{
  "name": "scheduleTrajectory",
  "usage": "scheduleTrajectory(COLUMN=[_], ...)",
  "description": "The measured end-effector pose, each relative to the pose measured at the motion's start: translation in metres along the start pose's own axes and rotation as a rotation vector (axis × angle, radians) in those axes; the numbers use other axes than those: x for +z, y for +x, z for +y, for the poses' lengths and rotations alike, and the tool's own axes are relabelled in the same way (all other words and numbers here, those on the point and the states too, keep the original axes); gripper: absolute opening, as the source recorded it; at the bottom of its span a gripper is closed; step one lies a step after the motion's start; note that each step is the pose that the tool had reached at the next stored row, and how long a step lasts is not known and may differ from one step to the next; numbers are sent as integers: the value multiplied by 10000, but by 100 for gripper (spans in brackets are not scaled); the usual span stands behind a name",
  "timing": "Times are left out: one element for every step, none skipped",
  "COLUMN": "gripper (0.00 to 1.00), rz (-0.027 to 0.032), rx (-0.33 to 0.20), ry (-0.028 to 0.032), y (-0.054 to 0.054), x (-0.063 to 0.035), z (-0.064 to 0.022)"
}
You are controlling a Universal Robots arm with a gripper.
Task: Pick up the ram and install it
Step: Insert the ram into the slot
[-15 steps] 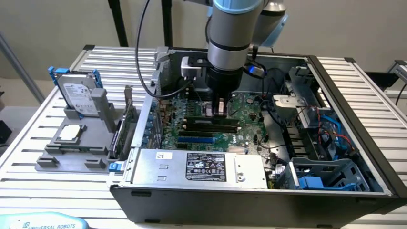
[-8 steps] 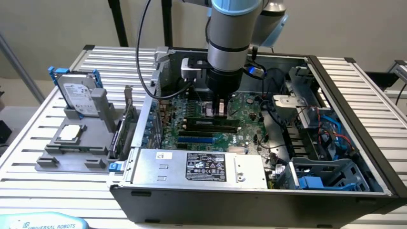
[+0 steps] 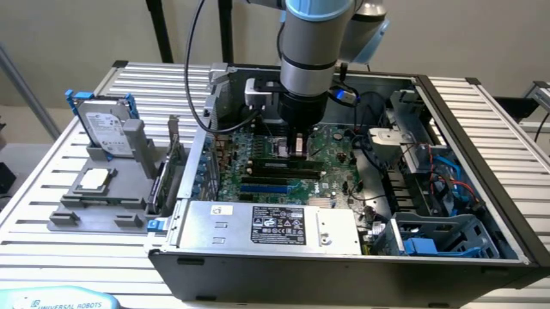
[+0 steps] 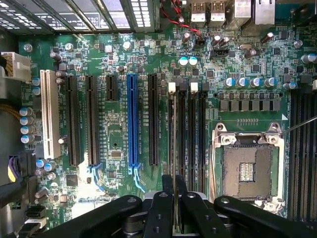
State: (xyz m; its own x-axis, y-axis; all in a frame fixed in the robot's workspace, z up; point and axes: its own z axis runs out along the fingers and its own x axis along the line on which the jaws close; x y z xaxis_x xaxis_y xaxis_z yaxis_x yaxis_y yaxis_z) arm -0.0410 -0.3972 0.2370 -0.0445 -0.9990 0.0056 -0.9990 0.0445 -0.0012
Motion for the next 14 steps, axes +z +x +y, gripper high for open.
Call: scheduleTrajectory(gripper=[13, 13, 13, 13, 13, 13, 13, 13, 13, 13, 13, 13, 13, 13], rz=[8, 16, 22, 28, 32, 37, 42, 47, 54, 63, 75, 90, 102, 114], rx=[-2, -5, -8, -11, -16, -24, -37, -50, -64, -78, -88, -95, -103, -110], ry=[-4, -13, -21, -30, -39, -51, -64, -76, -88, -104, -121, -136, -143, -146], y=[-2, -4, -6, -9, -12, -16, -19, -22, -24, -26, -28, -29, -30, -30], x=[2, 5, 7, 10, 14, 17, 20, 25, 29, 35, 40, 44, 48, 49], z=[0, 0, 1, 1, 1, 1, 1, 1, 1, 2, 2, 2, 2, 1])
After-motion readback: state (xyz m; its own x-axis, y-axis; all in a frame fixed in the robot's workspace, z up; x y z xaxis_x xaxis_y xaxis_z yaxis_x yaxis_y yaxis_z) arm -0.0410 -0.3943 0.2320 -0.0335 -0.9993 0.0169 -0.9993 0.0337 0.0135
